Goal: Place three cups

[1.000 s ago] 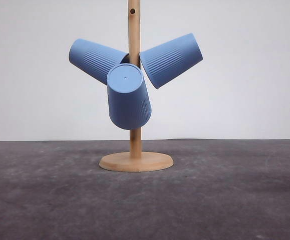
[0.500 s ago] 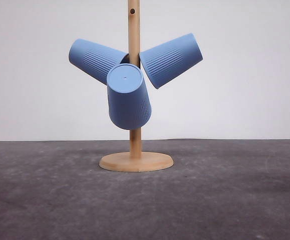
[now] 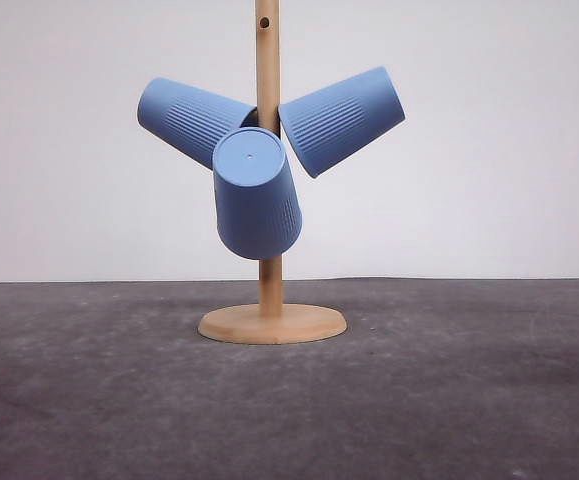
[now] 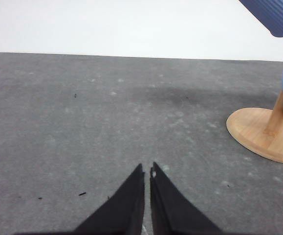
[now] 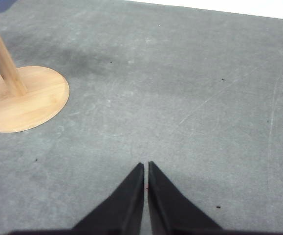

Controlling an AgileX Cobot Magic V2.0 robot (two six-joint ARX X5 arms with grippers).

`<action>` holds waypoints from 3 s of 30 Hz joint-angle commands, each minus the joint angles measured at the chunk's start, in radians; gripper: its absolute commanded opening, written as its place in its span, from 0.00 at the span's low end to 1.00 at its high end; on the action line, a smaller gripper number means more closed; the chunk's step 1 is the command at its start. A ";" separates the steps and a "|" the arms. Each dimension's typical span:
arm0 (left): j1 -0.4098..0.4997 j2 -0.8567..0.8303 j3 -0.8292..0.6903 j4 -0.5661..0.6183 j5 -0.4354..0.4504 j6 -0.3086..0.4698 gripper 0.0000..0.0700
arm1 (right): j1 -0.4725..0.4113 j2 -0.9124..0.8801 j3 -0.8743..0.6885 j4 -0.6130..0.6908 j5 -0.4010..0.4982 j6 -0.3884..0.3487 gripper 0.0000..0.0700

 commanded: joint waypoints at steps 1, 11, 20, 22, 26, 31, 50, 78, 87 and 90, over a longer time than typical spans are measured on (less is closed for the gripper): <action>-0.001 0.000 -0.011 0.011 0.001 0.006 0.00 | 0.002 0.003 0.013 0.013 0.003 0.010 0.01; -0.001 0.000 -0.011 0.011 0.001 0.006 0.00 | 0.002 0.003 0.013 0.013 0.004 0.007 0.01; -0.001 0.000 -0.011 0.011 0.001 0.006 0.00 | -0.020 -0.036 -0.021 0.025 0.104 -0.162 0.01; -0.001 0.000 -0.011 0.011 0.001 0.006 0.00 | -0.052 -0.101 -0.096 0.064 0.111 -0.143 0.01; -0.001 0.000 -0.011 0.011 0.001 0.006 0.00 | -0.124 -0.269 -0.282 0.173 0.099 -0.100 0.01; -0.001 0.000 -0.011 0.011 0.001 0.006 0.00 | -0.192 -0.461 -0.437 0.204 0.082 -0.058 0.01; -0.001 0.000 -0.011 0.011 0.001 0.006 0.00 | -0.254 -0.592 -0.491 0.180 0.023 0.013 0.01; -0.001 0.000 -0.011 0.011 0.001 0.006 0.00 | -0.254 -0.592 -0.491 0.180 0.023 0.013 0.01; -0.001 0.000 -0.011 0.011 0.001 0.006 0.00 | -0.254 -0.592 -0.491 0.180 0.023 0.013 0.01; -0.001 0.000 -0.011 0.011 0.001 0.006 0.00 | -0.254 -0.592 -0.491 0.180 0.023 0.013 0.01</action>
